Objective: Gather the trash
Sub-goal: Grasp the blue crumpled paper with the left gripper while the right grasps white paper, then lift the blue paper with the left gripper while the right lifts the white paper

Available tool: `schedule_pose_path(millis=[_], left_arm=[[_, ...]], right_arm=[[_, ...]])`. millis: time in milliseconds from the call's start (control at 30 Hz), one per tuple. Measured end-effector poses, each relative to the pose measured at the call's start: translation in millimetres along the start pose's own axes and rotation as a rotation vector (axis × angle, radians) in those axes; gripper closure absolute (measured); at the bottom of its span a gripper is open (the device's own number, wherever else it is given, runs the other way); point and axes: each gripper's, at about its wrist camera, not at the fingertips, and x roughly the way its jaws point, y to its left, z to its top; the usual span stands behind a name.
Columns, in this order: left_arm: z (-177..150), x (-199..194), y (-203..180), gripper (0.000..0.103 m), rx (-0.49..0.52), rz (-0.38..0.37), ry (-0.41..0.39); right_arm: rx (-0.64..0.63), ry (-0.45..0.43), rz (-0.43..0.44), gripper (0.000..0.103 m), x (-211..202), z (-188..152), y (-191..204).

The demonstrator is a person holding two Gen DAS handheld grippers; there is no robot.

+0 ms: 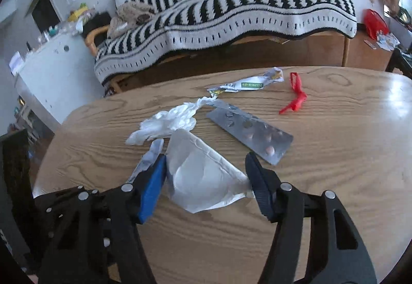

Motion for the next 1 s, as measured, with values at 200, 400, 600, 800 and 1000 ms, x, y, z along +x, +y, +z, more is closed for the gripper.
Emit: schedule_pose_path(millis=[200,400,600,800,1000], left_arm=[[-0.2,-9.9,9.2,0.075,-0.007,0.021,-0.020],[-3.5,-19.0,23.7,0.075,-0.022,0.011,-0.027],[-7.9,-37.0,34.8,0.075,-0.031,0.008,-0.053],[-14.9,-51.0,46.1,0.075,-0.025,0.015,-0.073],[-27.0,-51.5,53.9,0.075,0.010,0.043,-0.051]], right_arm=[[0.069,-0.109,-0.045,0.042,-31.7,-31.1,-8.1],[0.112,-0.123,-0.081,0.042,-44.5,-39.2,-15.5],[0.122,-0.105,-0.078,0.042,-45.3,-47.7,-6.3],[0.109,-0.098,-0.080,0.041,-43.6,-53.4,9.0],[0.088,-0.075,-0.093,0.041,-35.3,-58.9,17.6]])
